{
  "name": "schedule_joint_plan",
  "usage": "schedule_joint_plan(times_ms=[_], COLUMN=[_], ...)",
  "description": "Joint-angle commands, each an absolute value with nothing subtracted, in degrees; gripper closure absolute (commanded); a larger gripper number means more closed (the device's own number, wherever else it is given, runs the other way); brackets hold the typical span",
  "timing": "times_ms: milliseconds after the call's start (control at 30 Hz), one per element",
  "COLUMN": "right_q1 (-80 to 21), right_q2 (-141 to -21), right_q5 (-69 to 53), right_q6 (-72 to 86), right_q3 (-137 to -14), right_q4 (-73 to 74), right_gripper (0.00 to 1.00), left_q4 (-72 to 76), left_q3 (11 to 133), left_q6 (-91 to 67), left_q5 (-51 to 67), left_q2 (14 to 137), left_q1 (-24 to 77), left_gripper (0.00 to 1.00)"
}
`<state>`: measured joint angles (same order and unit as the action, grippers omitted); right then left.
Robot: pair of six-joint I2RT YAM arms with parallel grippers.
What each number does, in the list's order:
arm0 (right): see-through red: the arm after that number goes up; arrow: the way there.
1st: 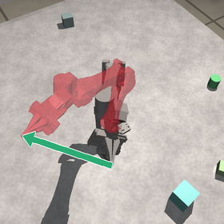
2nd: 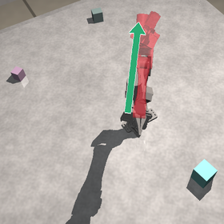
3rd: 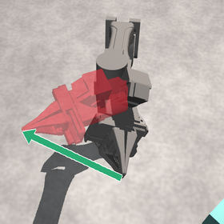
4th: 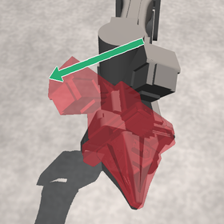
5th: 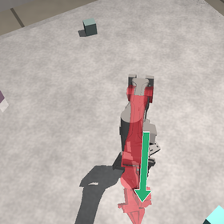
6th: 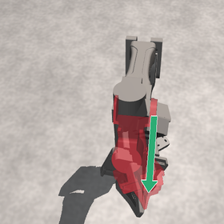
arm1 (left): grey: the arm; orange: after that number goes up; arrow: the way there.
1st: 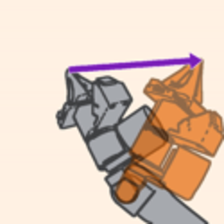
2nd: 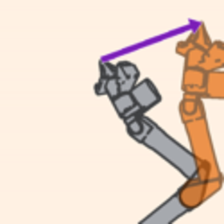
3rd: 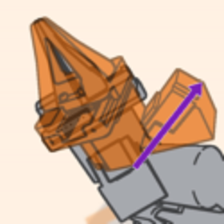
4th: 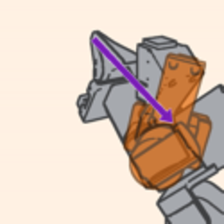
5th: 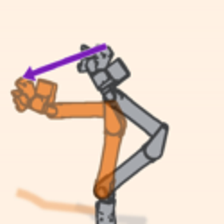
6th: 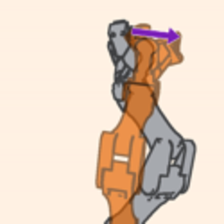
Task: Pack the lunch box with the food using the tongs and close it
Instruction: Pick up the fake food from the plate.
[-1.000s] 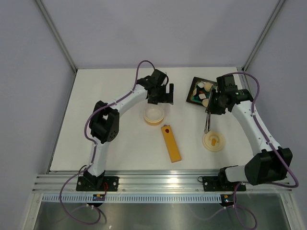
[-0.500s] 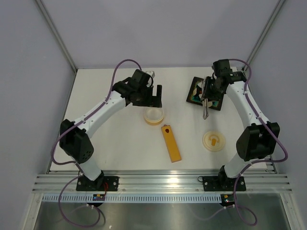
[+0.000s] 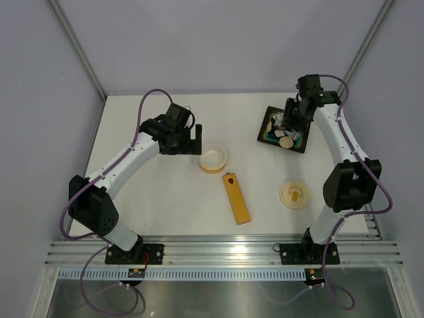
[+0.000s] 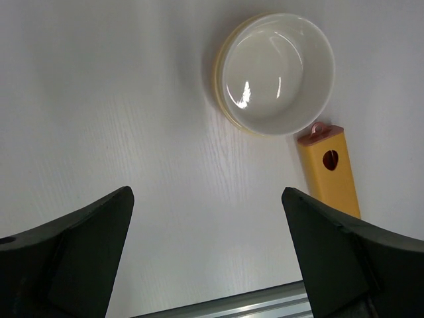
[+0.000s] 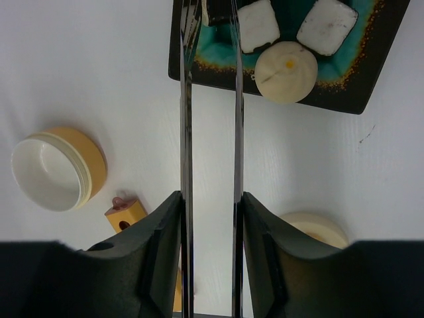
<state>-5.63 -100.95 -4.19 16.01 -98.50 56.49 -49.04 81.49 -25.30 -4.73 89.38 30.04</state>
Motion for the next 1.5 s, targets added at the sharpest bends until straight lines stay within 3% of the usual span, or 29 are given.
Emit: schedule_joint_plan(times_ms=[0, 633, 1467], right_q1=[-5.4, -5.4, -5.4], right_q2=[-101.4, -108.1, -110.9], right_q5=[-5.5, -5.9, -8.8], right_q6=[14.9, 14.1, 13.4], right_q3=[-102.0, -104.9, -102.5], right_q4=[56.9, 55.0, 53.4], right_gripper=[0.53, 0.47, 0.48], left_q4=[-48.5, -48.0, -47.5], left_q3=[81.1, 79.2, 76.7], left_q6=[-25.1, -26.9, -27.5], left_q5=[-7.3, -8.4, -8.0], left_q2=[85.7, 85.7, 84.6], left_q1=[30.1, 30.1, 30.2], left_gripper=[0.01, 0.01, 0.01])
